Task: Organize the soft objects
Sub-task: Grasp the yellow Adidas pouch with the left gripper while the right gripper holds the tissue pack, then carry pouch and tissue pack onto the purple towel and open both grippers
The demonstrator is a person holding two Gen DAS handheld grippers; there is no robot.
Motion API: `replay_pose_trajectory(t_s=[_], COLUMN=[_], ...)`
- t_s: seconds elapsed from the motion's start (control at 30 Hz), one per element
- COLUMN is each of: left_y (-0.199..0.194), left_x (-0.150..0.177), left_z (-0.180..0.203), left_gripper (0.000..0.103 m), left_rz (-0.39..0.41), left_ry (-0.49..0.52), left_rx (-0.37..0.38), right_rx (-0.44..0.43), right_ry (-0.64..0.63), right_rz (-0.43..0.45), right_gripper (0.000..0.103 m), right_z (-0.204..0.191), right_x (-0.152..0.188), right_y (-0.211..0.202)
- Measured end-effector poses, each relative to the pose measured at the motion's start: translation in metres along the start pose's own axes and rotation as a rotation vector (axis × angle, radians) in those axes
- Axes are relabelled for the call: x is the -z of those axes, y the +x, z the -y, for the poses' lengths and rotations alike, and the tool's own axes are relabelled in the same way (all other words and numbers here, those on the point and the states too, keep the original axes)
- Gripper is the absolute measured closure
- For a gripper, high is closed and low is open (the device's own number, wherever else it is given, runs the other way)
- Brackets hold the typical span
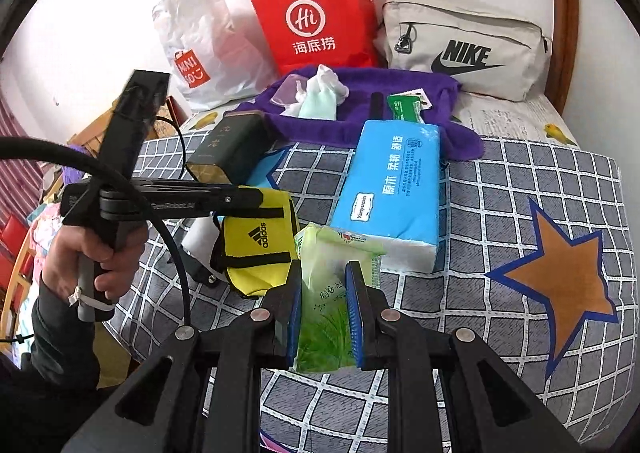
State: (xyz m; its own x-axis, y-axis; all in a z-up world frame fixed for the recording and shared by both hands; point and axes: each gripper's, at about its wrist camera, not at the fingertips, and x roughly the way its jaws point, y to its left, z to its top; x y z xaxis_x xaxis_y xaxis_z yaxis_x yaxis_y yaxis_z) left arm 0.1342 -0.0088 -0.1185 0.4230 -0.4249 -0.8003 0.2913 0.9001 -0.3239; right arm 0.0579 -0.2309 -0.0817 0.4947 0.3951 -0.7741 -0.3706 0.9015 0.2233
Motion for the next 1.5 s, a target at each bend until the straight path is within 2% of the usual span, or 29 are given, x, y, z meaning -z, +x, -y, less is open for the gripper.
replay_pose_trajectory(t_s=[0.2, 0.43, 1.0, 1.5], left_y=[-0.021, -0.032, -0.065, -0.075], left_x=[-0.012, -0.021, -0.043, -0.077], left_z=[0.006, 0.007, -0.01, -0.037], left_gripper=[0.091, 0.091, 0.091, 0.091], left_rz=[0.068, 0.106, 0.193, 0.241], left_ry=[0.026, 0.02, -0.007, -0.037], left_rx=[0.017, 0.043, 0.023, 0.009], right_rx=[-0.004, -0.004, 0.037, 0.043], right_ry=[-0.003, -0.018, -0.044, -0.036], right_rz=[0.033, 0.054, 0.074, 0.071], right_gripper=[0.083, 0.083, 0.083, 0.083], right_z=[0.001, 0.001, 0.002, 0.011], right_x=[-0.008, -0.024, -0.071, -0.12], right_y=[-0.007, -0.007, 0.012, 0.034])
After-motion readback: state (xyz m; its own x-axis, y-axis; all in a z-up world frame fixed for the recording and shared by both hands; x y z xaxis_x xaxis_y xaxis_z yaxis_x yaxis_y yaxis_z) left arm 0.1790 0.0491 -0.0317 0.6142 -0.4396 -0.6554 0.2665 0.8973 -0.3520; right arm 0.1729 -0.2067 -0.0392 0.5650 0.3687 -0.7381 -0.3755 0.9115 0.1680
